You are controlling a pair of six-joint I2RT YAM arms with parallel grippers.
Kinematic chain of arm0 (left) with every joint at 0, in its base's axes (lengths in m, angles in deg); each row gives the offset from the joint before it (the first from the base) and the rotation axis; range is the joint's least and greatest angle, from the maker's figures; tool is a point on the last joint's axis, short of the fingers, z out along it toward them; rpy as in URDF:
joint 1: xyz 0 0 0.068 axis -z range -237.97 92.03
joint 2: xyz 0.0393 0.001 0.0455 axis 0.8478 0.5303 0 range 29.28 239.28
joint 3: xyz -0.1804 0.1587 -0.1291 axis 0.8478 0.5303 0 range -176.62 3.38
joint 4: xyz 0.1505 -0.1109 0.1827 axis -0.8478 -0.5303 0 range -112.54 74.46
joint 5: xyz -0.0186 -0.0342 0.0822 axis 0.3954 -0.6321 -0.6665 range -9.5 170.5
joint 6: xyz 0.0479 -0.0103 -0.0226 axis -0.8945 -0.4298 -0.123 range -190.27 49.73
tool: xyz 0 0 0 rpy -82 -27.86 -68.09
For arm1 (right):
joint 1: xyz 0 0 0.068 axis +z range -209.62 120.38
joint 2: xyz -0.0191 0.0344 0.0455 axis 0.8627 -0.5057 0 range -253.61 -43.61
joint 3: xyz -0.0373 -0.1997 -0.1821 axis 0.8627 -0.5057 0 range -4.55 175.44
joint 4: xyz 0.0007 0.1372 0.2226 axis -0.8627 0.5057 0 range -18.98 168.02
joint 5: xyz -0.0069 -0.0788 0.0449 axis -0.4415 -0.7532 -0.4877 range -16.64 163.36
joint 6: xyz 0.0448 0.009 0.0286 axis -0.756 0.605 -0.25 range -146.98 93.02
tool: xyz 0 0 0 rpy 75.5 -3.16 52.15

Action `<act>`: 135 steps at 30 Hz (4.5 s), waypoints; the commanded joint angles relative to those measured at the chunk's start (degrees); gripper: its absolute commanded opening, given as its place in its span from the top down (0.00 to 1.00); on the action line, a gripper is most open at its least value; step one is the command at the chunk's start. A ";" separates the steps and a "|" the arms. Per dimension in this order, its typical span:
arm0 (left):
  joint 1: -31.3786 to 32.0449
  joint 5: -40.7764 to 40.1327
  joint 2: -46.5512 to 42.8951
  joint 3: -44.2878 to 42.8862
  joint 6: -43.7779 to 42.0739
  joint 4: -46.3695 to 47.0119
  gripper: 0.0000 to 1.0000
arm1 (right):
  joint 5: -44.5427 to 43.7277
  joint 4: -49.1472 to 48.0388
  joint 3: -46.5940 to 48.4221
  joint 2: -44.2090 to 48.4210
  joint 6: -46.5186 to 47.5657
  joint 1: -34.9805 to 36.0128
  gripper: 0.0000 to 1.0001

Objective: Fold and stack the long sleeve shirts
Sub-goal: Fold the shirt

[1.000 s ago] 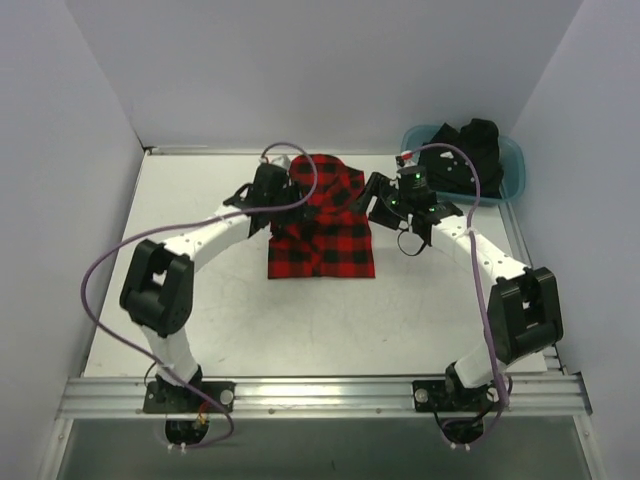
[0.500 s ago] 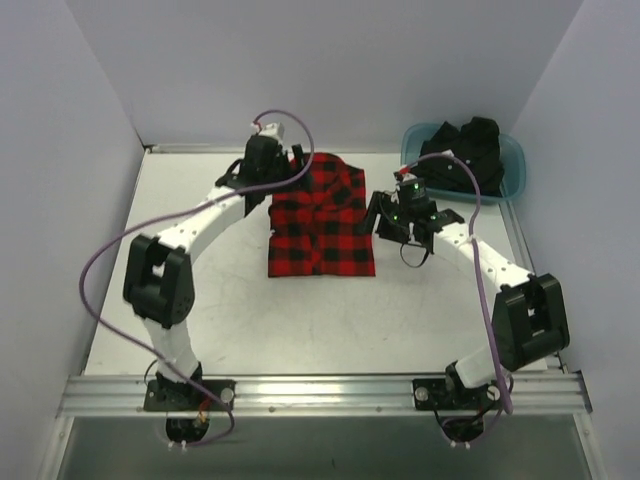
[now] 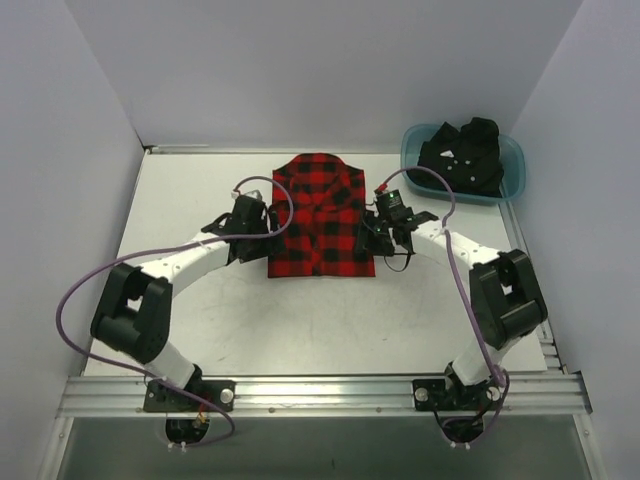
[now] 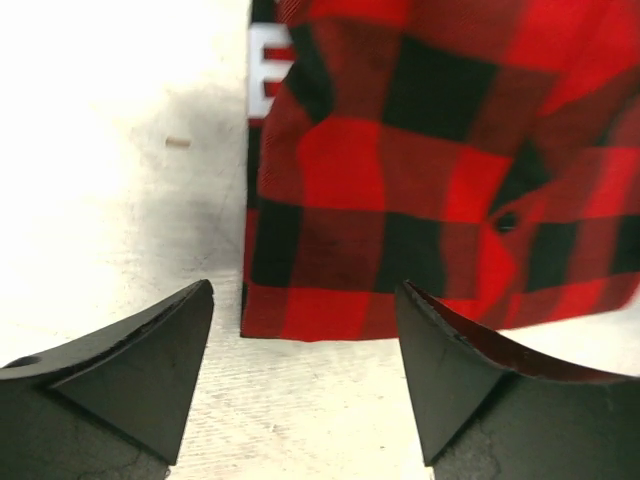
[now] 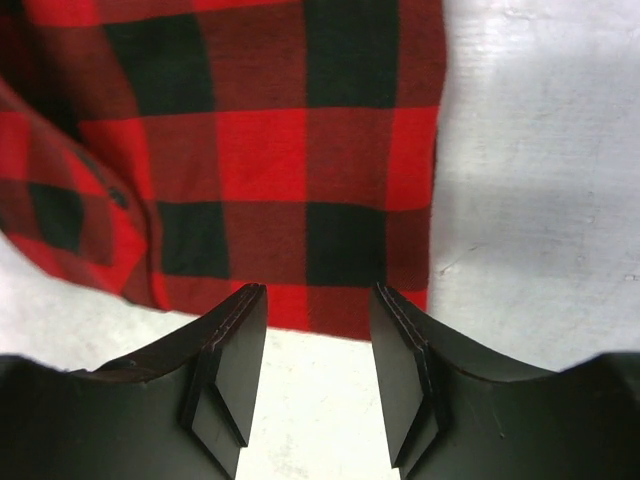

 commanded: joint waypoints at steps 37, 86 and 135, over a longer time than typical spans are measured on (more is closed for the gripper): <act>10.07 7.07 -19.54 9.71 3.68 -7.35 0.26 | 6.23 19.43 6.14 12.89 14.84 -1.13 0.56; 20.45 4.63 -5.72 17.96 3.85 -5.48 0.28 | -4.55 18.65 13.98 -15.43 27.54 7.93 0.55; 19.13 9.02 -14.78 27.63 9.21 1.10 0.25 | -1.84 6.51 21.79 -22.82 5.97 11.09 0.81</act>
